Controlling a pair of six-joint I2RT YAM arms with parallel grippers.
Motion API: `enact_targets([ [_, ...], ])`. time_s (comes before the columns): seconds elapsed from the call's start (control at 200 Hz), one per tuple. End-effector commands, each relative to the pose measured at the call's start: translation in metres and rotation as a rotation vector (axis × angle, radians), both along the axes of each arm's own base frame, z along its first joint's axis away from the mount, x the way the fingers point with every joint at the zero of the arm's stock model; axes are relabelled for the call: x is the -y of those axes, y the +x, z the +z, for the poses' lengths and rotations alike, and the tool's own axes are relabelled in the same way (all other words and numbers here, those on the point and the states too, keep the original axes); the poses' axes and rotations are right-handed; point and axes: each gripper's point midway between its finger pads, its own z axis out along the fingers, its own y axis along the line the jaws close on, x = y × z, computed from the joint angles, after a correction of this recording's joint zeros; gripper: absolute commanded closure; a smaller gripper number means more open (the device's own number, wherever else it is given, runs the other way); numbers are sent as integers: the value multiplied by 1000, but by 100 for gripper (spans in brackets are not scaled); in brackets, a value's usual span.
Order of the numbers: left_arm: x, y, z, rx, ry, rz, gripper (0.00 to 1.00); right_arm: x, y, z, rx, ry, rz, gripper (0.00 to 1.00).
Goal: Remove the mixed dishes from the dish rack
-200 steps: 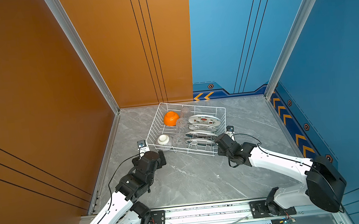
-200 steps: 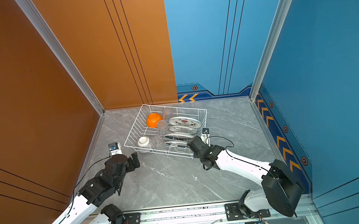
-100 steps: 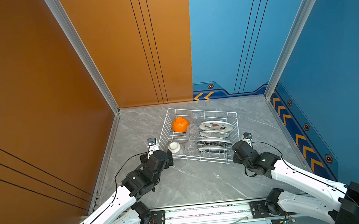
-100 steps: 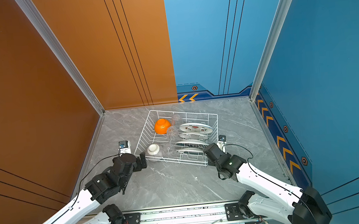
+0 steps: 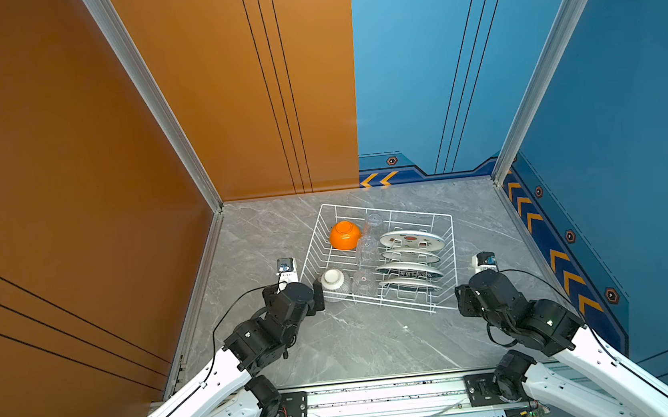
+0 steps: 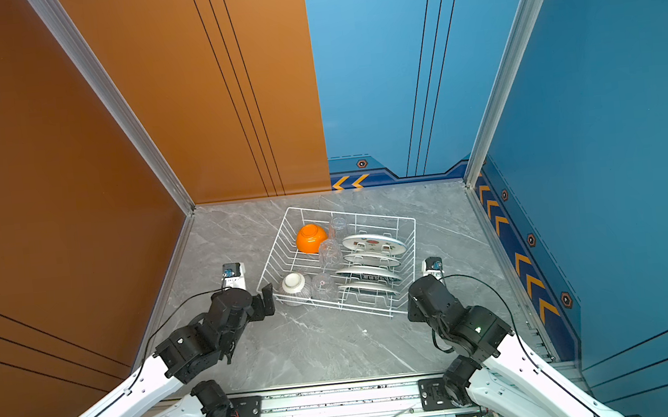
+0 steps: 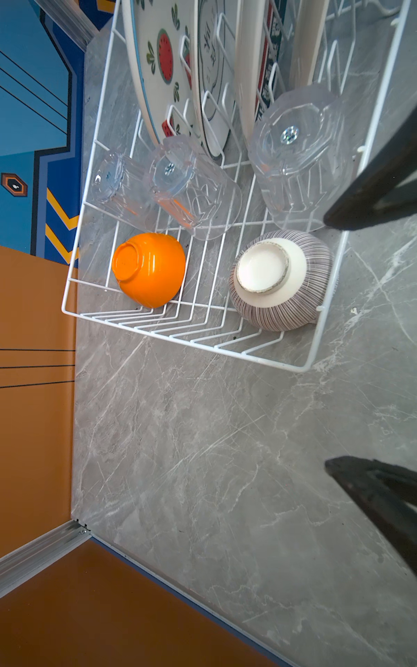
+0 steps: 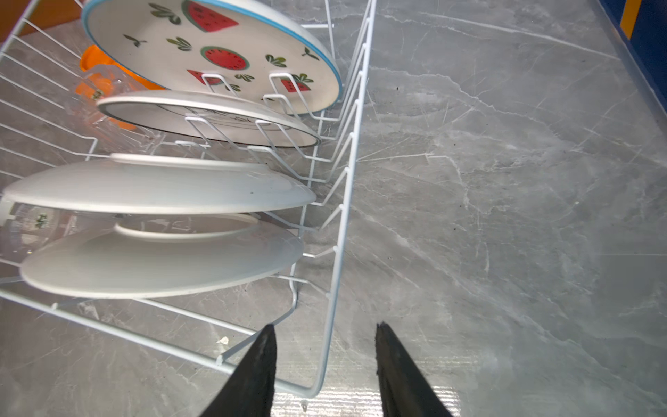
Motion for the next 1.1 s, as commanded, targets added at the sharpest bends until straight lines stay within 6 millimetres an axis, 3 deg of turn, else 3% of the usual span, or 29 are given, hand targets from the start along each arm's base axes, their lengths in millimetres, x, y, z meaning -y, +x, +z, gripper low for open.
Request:
enact_targets([
  [0.0,6,-4,-2,0,-5,-45,2,-9,-8,2,-27,-8,75,53],
  [0.17,17,-6,-1,-9,-43,-99,2,-29,-9,7,-15,-63,182,51],
  [0.43,29,-5,-3,-20,-61,-142,2,-63,-9,10,0,-179,346,57],
  [0.831,38,0,-9,-22,-56,-162,2,-87,18,26,8,-406,448,62],
  [1.096,32,-1,-10,-5,-66,-146,2,-104,21,13,-53,-455,555,71],
])
